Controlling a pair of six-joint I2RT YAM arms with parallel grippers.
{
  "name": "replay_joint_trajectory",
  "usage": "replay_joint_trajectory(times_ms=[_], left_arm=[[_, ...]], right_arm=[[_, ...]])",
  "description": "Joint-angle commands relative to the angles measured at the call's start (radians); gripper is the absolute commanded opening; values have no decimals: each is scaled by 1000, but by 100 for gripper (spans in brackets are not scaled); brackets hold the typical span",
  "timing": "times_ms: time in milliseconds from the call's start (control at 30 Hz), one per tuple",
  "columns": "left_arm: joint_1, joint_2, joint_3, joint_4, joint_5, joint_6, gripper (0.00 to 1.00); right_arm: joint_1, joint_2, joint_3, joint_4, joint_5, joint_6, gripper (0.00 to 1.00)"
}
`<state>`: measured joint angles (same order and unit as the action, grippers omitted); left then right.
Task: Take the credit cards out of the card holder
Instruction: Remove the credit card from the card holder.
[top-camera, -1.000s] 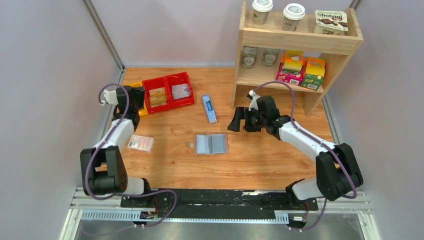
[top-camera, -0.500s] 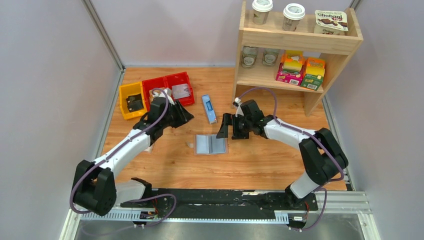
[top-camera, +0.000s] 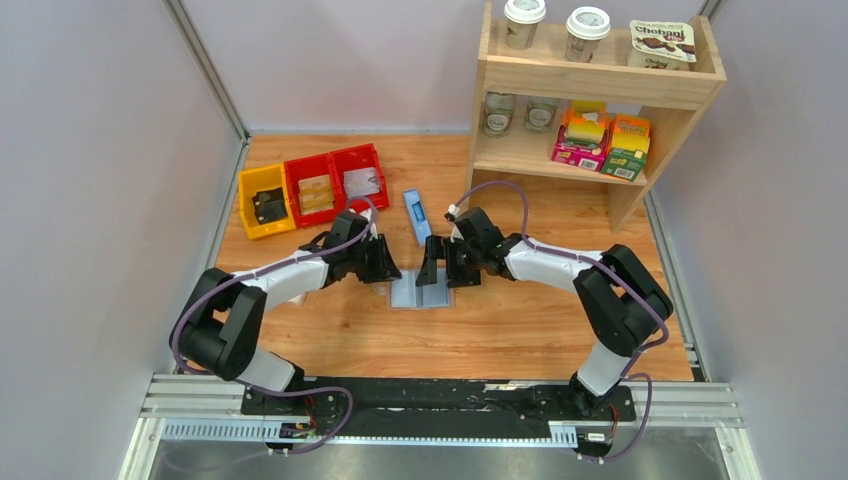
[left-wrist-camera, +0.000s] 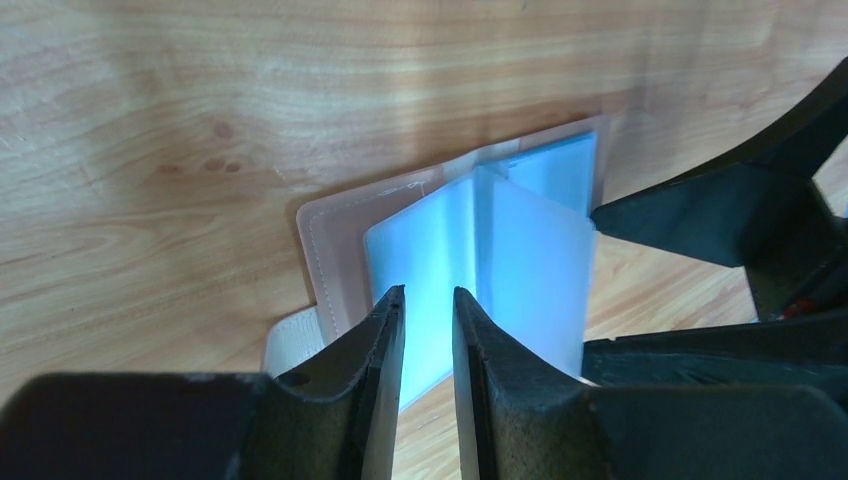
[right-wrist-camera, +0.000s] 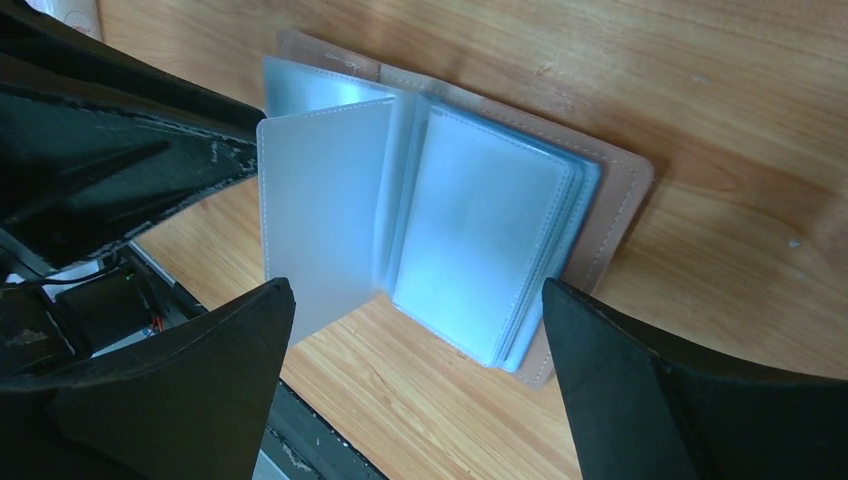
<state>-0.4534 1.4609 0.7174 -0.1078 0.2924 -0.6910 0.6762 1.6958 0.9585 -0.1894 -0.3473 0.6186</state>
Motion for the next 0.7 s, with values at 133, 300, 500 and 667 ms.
replay_joint_trajectory(times_ms=[133, 300, 500, 667], left_arm=[[-16, 50, -49, 51, 59, 25, 31], [-21, 61, -85, 94, 86, -7, 29], [-27, 59, -104, 103, 102, -25, 28], [-25, 52, -111, 102, 97, -31, 27]], right_arm=[[25, 31, 39, 51, 27, 26, 100], [37, 12, 45, 64, 11, 24, 100], [43, 2, 69, 53, -13, 12, 100], [48, 11, 83, 50, -32, 9, 100]])
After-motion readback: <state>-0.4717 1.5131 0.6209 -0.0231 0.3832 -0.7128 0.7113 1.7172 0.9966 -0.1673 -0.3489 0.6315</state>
